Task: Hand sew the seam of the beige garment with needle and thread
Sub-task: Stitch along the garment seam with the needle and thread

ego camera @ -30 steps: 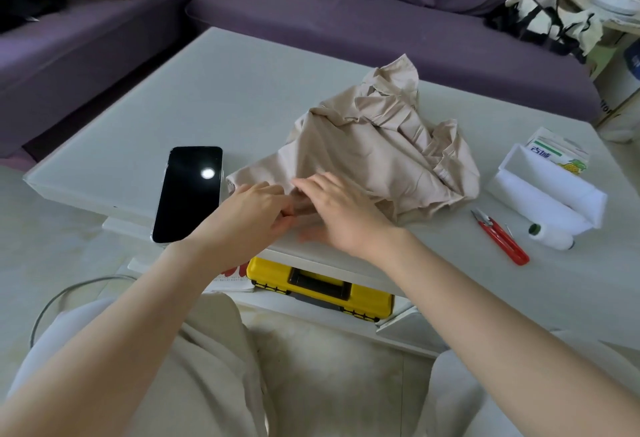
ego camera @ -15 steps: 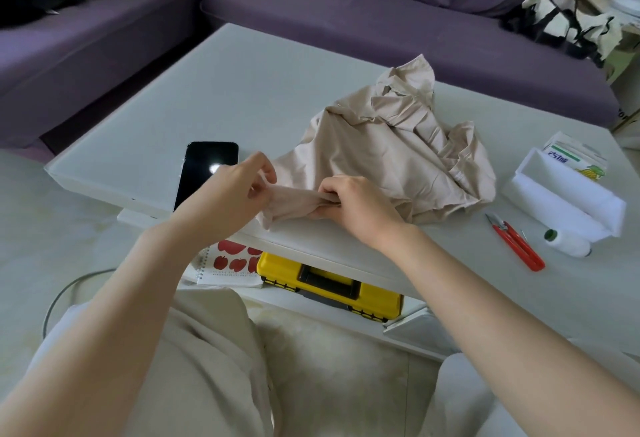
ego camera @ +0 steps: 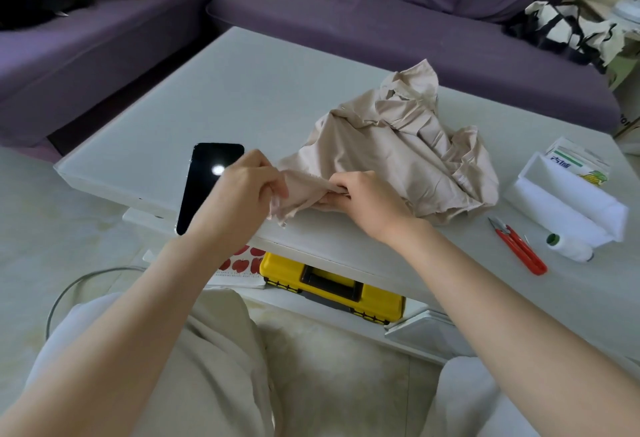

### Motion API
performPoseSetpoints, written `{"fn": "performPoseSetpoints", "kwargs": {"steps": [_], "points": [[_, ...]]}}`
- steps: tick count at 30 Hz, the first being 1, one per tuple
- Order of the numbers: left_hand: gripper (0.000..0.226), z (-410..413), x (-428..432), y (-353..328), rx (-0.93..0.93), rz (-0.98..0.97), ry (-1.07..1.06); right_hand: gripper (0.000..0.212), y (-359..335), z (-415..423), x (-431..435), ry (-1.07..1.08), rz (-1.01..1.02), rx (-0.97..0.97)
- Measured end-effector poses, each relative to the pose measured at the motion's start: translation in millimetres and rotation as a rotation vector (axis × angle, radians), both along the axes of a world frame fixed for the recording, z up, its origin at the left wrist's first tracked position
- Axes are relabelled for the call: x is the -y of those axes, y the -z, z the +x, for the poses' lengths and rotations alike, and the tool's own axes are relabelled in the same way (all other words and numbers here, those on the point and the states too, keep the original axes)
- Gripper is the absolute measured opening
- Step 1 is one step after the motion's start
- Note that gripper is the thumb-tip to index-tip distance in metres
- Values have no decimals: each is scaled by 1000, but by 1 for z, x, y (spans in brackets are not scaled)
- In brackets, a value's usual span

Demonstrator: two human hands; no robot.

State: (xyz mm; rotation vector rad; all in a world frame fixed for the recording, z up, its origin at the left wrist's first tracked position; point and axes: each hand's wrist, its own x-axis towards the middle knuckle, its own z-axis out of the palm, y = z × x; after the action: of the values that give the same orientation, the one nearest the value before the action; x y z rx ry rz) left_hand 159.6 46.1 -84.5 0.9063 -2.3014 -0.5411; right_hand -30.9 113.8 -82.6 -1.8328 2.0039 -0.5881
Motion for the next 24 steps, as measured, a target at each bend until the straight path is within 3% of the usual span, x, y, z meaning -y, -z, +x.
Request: {"fn": "performPoseSetpoints", "kwargs": {"steps": [3, 8, 11, 14, 18, 21, 24], "points": [[8, -5, -6, 4, 121, 75, 40, 26, 1, -4, 0, 1, -16, -20], [38, -16, -16, 10, 363, 10, 36, 16, -1, -9, 2, 23, -41, -47], [21, -20, -16, 11, 307, -77, -7, 5, -6, -10, 4, 23, -96, -15], [9, -20, -11, 8, 206, -33, -66, 26, -7, -11, 4, -10, -146, -119], [9, -16, -6, 6, 32, 42, -40, 39, -4, -5, 4, -163, -454, -345], [11, -14, -4, 5, -37, 68, -39, 30, -2, 6, 8, -306, -610, -469], [16, -12, -2, 3, -83, 60, -13, 22, 1, 14, 14, -315, -648, -498]]}}
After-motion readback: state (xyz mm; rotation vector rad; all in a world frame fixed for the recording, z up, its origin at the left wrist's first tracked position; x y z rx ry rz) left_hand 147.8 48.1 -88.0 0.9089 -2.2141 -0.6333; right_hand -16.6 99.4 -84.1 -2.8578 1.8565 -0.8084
